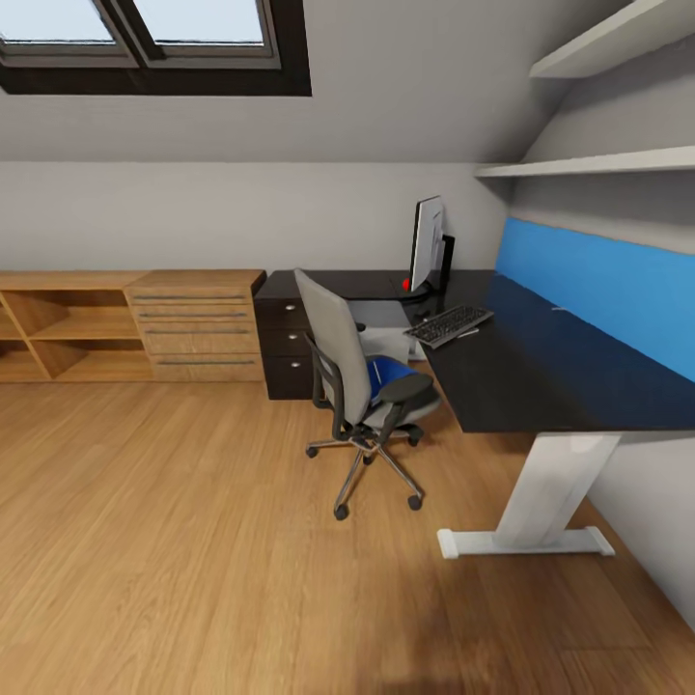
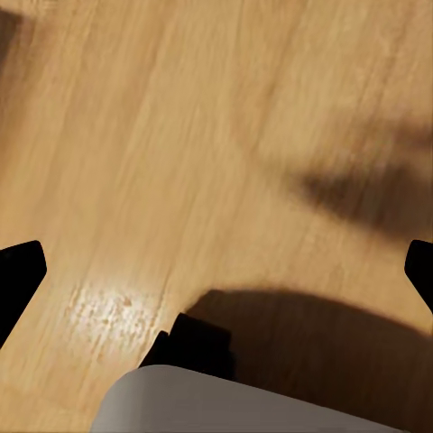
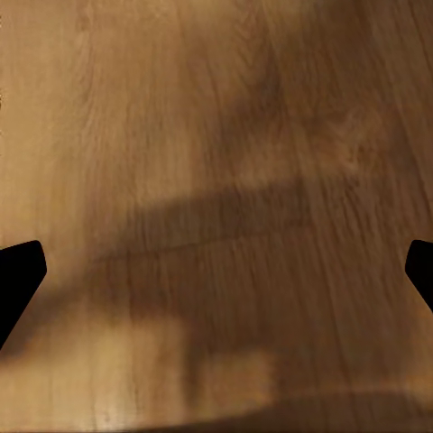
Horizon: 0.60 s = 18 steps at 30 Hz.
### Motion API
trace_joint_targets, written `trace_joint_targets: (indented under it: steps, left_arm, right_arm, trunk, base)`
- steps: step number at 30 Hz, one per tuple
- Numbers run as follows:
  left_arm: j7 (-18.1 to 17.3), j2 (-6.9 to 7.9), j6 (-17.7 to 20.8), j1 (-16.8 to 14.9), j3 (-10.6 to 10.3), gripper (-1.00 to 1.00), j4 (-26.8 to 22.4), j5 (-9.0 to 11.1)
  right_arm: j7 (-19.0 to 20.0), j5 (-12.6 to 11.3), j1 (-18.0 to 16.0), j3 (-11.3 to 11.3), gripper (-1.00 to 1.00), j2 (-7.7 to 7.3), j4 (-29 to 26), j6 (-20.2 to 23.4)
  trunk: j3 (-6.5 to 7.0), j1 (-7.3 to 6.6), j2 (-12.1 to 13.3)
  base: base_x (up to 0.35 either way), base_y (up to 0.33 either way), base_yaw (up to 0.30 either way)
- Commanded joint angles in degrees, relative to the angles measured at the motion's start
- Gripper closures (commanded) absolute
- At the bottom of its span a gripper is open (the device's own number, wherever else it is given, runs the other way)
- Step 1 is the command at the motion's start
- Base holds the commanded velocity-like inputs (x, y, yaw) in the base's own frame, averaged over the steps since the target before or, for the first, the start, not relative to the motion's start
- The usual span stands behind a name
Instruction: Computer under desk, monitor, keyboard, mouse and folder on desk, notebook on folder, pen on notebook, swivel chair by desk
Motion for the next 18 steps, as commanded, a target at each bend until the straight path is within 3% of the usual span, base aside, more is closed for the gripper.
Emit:
trace_joint_targets:
  steps: [1,7,9,11,14,16,18]
  left_arm:
    - [0.2,-0.06,-0.7,0.0,0.1,-1.0,0.0,-0.1]
    - [0.3,-0.41,-3.1,0.0,-0.2,-1.0,-1.5,-0.1]
    - [0.6,-0.94,-3.1,0.0,-0.3,-1.0,-3.5,-0.2]
    - [3.5,-2.44,-2.4,0.0,-0.4,-1.0,-8.8,-0.6]
    - [11.1,-4.33,3.3,0.0,-0.8,-1.0,-16.6,-2.8]
    - [15.2,-5.52,10.2,0.0,-0.9,-1.0,-23.8,-4.7]
    - [18.3,-7.29,22.6,-0.1,-1.0,-1.0,-34.8,-6.4]
  right_arm:
    - [0.2,-0.2,0.0,0.0,-1.0,0.06,0.0,-0.2]
    - [-0.1,-0.3,0.0,2.1,-1.0,0.07,-0.8,-0.9]
    - [-0.2,-0.4,0.0,2.2,-1.0,0.08,-1.6,-1.8]
    - [-0.6,-0.5,0.0,2.3,-1.0,0.11,-4.4,-3.9]
    - [-3.5,-0.9,-0.3,2.3,-1.0,0.27,-9.6,-5.1]
    - [-7.0,-1.0,-1.6,2.3,-1.0,0.83,-11.9,-5.2]
    - [-11.8,-1.0,-6.1,2.2,-1.0,2.51,-13.2,-5.2]
  trunk:
    - [-0.23,0.22,-0.4]
    - [-1.31,1.54,-2.8]
    - [-1.67,1.98,-3.6]
    - [-2.03,2.41,-4.4]
    - [-2.57,3.07,-5.7]
    - [-2.93,3.51,-6.5]
    - [-3.29,3.95,-7.3]
  base:
    - [0.0,0.0,0.0]
    - [0.0,0.0,0.0]
    - [0.0,0.0,0.0]
    - [0.0,0.0,0.0]
    - [0.0,0.0,0.0]
    - [0.0,0.0,0.0]
    - [0.0,0.0,0.0]
